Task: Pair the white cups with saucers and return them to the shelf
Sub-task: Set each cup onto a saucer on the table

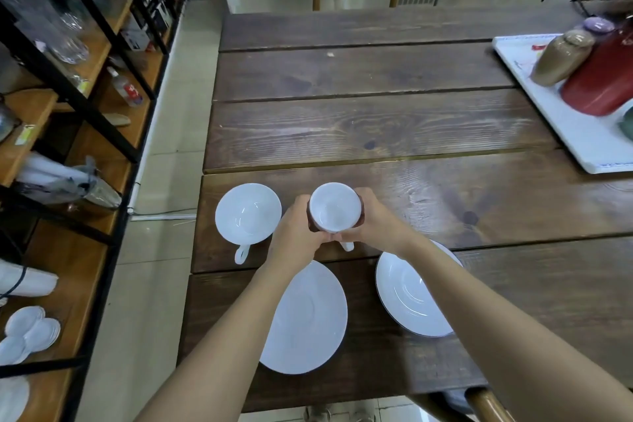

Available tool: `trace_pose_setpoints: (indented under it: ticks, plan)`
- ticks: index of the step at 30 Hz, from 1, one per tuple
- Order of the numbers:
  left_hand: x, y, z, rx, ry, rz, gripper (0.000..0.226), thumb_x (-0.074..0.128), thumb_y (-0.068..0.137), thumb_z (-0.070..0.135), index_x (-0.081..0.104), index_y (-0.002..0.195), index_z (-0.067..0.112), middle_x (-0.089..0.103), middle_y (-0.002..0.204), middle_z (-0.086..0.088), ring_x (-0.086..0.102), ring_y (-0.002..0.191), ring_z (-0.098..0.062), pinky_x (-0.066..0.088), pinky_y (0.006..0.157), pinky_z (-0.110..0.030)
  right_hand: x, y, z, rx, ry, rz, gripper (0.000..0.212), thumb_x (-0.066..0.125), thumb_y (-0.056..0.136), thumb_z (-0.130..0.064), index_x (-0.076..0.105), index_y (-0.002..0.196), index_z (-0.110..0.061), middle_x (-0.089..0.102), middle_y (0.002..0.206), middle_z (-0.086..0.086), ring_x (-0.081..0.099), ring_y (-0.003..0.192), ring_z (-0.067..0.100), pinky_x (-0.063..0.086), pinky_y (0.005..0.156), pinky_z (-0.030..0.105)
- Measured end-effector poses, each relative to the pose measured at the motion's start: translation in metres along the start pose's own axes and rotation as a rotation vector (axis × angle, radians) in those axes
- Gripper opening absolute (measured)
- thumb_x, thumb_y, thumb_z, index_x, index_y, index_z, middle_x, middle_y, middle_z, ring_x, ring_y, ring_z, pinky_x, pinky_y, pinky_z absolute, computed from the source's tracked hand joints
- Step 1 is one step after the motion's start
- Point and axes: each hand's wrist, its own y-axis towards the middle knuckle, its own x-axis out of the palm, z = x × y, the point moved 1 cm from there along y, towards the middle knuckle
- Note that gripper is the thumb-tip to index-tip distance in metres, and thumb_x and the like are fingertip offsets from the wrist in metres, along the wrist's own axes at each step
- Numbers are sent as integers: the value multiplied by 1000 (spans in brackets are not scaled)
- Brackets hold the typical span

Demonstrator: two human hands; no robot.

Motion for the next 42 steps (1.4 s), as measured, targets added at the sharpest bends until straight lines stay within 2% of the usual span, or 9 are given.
trace_pose_setpoints:
  ticks: [6, 9, 16, 21, 28, 34, 38, 42]
  plan:
    - [-11, -11, 9, 44, -17, -3, 64, 80, 71, 24, 46, 126, 23, 59, 122, 1, 57, 110, -18, 51, 92, -39, -5, -13, -6, -6, 2, 27, 82, 83, 67, -28, 32, 131, -18, 47, 118, -5, 50, 111, 16, 47, 92, 34]
    - [-9, -16, 16, 67, -34, -17, 64, 81, 70, 26, 47, 124, 25, 60, 121, 2, 57, 108, -17, 51, 90, -37, -11, -23, -5, -7, 10, 57, 81, 82, 68, -27, 33, 131, -18, 48, 116, -6, 50, 108, 15, 45, 87, 30]
    - [15, -31, 37, 114, -3, -75, 65, 80, 70, 31, 47, 125, 25, 59, 127, 2, 57, 112, -16, 48, 90, -34, -30, -55, 14, 27, 82, 107, 89, 85, 60, -32, 34, 132, -22, 52, 113, -12, 56, 108, 14, 52, 89, 34]
    - [39, -45, 45, 140, 29, -156, 66, 81, 70, 33, 46, 125, 23, 58, 128, 1, 56, 114, -17, 45, 86, -31, -39, -82, 37, 87, 97, 139, 86, 85, 58, -36, 34, 127, -23, 52, 121, -3, 57, 108, 17, 51, 87, 35]
    - [64, -61, 54, 159, 31, -249, 68, 83, 65, 36, 48, 121, 20, 59, 121, 1, 57, 106, -21, 52, 86, -40, -44, -108, 64, 144, 93, 176, 75, 85, 63, -32, 35, 119, -26, 54, 116, -2, 57, 105, 19, 47, 81, 31]
    - [80, -71, 54, 138, 28, -306, 65, 82, 66, 33, 48, 120, 18, 58, 114, 1, 56, 100, -21, 51, 85, -42, -45, -123, 80, 189, 87, 180, 87, 85, 58, -37, 37, 129, -21, 59, 113, -2, 59, 101, 17, 50, 84, 34]
    - [86, -73, 52, 118, 42, -326, 72, 82, 67, 33, 45, 127, 20, 59, 121, -1, 56, 107, -23, 49, 84, -37, -44, -127, 85, 210, 96, 175, 94, 84, 54, -42, 36, 132, -22, 56, 115, -5, 58, 103, 17, 50, 89, 39]
    - [89, -76, 50, 106, 73, -338, 74, 80, 69, 33, 41, 131, 20, 57, 126, -2, 55, 110, -23, 49, 86, -37, -41, -130, 87, 226, 74, 167, 82, 83, 63, -34, 36, 128, -19, 55, 109, -6, 56, 99, 13, 46, 73, 24]
